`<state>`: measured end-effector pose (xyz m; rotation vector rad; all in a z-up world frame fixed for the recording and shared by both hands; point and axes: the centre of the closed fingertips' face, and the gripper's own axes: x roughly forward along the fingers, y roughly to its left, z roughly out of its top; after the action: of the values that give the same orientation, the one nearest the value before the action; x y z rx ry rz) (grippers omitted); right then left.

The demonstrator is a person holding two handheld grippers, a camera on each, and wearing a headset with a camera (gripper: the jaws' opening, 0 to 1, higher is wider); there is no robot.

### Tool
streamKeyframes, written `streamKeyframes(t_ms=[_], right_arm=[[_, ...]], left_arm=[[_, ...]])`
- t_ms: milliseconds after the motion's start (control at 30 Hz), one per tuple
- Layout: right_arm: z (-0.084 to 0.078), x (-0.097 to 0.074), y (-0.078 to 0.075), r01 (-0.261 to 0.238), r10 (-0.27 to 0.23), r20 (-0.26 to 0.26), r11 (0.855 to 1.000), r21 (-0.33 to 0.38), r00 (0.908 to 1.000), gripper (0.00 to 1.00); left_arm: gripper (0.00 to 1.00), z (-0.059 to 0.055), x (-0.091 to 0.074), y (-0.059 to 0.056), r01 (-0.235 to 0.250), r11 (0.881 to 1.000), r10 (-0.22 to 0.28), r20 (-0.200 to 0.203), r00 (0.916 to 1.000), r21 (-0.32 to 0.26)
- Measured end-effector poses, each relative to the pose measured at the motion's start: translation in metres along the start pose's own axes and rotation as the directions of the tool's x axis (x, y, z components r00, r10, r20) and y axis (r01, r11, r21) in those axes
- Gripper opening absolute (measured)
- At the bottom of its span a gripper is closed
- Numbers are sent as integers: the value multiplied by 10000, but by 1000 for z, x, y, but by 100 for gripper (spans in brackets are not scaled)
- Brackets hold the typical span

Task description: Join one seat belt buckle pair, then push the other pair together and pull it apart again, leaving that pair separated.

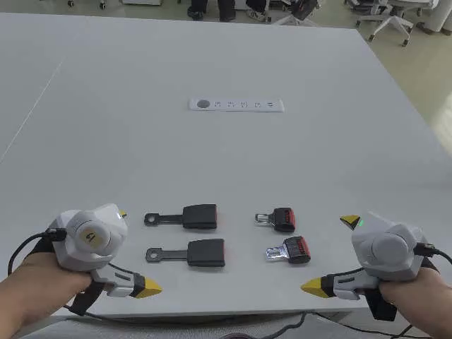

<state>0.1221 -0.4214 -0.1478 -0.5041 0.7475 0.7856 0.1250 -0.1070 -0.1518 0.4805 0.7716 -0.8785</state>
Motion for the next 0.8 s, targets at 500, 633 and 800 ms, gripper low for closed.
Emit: streamKeyframes(t_ms=[500, 633, 800], right_arm=[[7, 1, 0, -47, 47, -31, 9997, -219, 10000, 96], [7, 1, 2, -68, 67, -34, 9997, -236, 10000, 96], [8, 2, 4, -129, 129, -28, 9996, -263, 9999, 96]], left_arm=[[100, -1, 1, 0, 74, 10000, -74, -14, 10000, -30], [100, -1, 1, 0, 95, 9999, -95, -27, 10000, -36], [100, -2, 2, -1, 120, 9999, -120, -47, 9999, -36]])
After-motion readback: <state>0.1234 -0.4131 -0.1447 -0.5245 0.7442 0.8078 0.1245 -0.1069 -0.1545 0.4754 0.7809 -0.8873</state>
